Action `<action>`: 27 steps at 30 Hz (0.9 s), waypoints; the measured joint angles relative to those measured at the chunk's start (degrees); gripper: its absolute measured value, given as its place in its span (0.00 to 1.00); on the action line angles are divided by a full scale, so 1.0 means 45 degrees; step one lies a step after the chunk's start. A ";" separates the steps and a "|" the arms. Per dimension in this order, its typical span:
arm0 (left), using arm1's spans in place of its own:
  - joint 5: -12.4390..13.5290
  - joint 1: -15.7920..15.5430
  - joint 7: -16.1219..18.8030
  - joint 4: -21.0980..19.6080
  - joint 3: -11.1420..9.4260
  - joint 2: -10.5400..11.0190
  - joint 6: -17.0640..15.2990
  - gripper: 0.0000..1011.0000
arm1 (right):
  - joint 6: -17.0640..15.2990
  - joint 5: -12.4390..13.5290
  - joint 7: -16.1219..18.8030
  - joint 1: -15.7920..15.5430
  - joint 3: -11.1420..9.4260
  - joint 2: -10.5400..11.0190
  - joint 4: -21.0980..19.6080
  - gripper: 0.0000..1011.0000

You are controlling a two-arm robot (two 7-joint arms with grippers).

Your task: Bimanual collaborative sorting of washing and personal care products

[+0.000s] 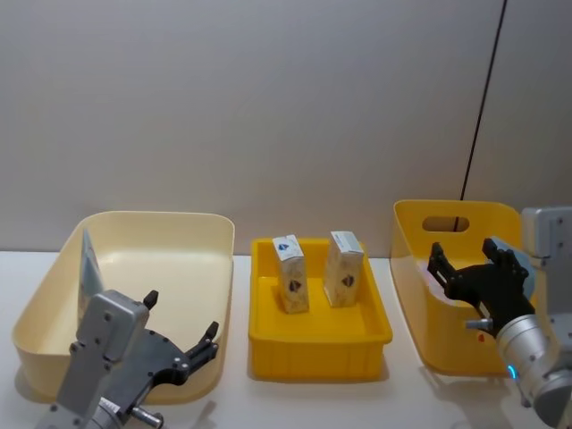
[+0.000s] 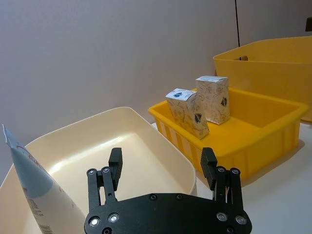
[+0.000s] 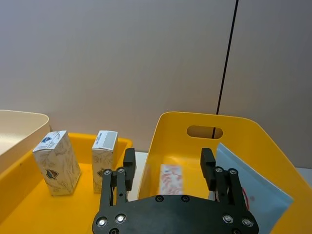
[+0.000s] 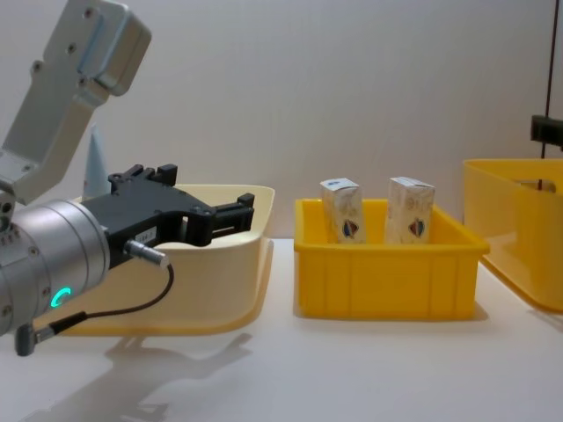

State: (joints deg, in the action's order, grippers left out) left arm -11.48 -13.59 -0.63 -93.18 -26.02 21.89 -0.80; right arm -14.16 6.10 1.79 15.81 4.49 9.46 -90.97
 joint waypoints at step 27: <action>0.0000 0.0000 0.0000 0.0000 0.0000 0.0001 0.0000 0.99 | 0.0873 0.0503 0.1234 0.0042 0.0088 0.0099 -0.0132 0.99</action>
State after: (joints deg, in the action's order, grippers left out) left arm -11.48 -13.59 -0.63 -93.18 -26.02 21.89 -0.80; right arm -10.23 8.37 7.35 16.00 4.88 9.91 -91.56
